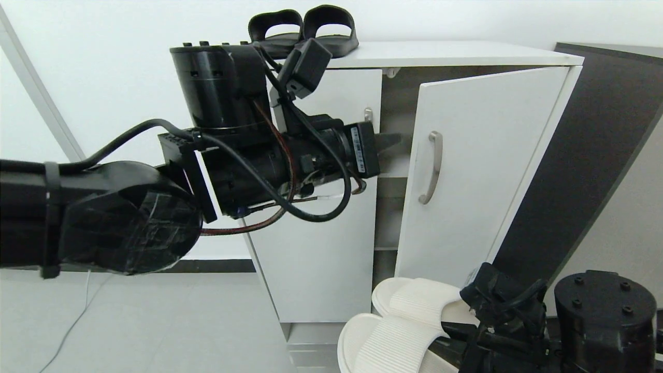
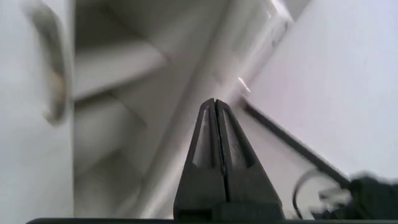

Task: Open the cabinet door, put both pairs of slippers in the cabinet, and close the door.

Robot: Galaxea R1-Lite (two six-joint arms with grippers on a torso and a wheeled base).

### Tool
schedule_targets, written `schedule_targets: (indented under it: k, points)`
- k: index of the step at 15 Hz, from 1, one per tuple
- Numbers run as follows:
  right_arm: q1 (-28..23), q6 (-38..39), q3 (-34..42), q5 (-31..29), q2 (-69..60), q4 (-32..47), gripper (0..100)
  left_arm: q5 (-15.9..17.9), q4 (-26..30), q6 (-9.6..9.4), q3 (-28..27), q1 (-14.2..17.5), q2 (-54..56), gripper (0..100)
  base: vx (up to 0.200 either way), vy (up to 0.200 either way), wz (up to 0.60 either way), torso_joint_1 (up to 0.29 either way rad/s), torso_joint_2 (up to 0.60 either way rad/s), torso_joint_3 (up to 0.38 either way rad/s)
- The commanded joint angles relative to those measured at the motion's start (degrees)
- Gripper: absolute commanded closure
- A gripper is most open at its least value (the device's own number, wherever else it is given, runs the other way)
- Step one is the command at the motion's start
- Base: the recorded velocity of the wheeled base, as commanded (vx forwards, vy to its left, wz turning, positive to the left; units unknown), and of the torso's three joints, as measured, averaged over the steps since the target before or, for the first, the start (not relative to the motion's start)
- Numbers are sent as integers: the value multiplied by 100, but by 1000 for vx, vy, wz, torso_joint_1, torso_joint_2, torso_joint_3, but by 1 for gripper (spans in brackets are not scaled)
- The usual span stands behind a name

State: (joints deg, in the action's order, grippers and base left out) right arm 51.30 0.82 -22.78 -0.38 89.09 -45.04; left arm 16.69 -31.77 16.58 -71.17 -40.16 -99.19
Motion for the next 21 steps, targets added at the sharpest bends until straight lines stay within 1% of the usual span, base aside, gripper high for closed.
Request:
schedule_targets:
  k: [1,4,7,11,13,14,16,19,20,21]
  points:
    - [3,-3,11,3,-14,4,100,1,-321,47,-415,113,-548,100,0,0,0,0,0,0]
    - [3,-64,46,-6,-14,4,100,36,-409,100,-793,175,-961,100,0,0,0,0,0,0]
    - [3,-152,64,3,12,4,100,63,-435,100,-1075,157,-1251,100,0,0,0,0,0,0]
    - [82,-152,81,3,21,4,100,115,-435,100,-1083,140,-1295,100,0,0,0,0,0,0]
    - [152,-152,116,3,30,4,100,115,-444,100,-1066,87,-1278,100,-200,0,0,2,-2,5]
    - [170,-152,116,3,30,4,100,115,-444,100,-1057,43,-1269,100,-200,0,0,2,12,-2]
    - [205,-152,143,11,47,4,100,115,-567,65,-899,-177,-1172,100,-200,0,0,10,0,0]
    - [258,-161,187,11,38,-13,100,115,-928,47,-582,-590,-1058,100,-200,0,0,1,2,4]
    - [275,-161,187,3,38,-40,100,115,-963,38,-538,-739,-1049,100,-200,0,0,-2,-2,-2]
    - [267,-161,187,3,38,-40,100,115,-1033,12,-556,-766,-1049,100,-200,0,0,2,2,-2]
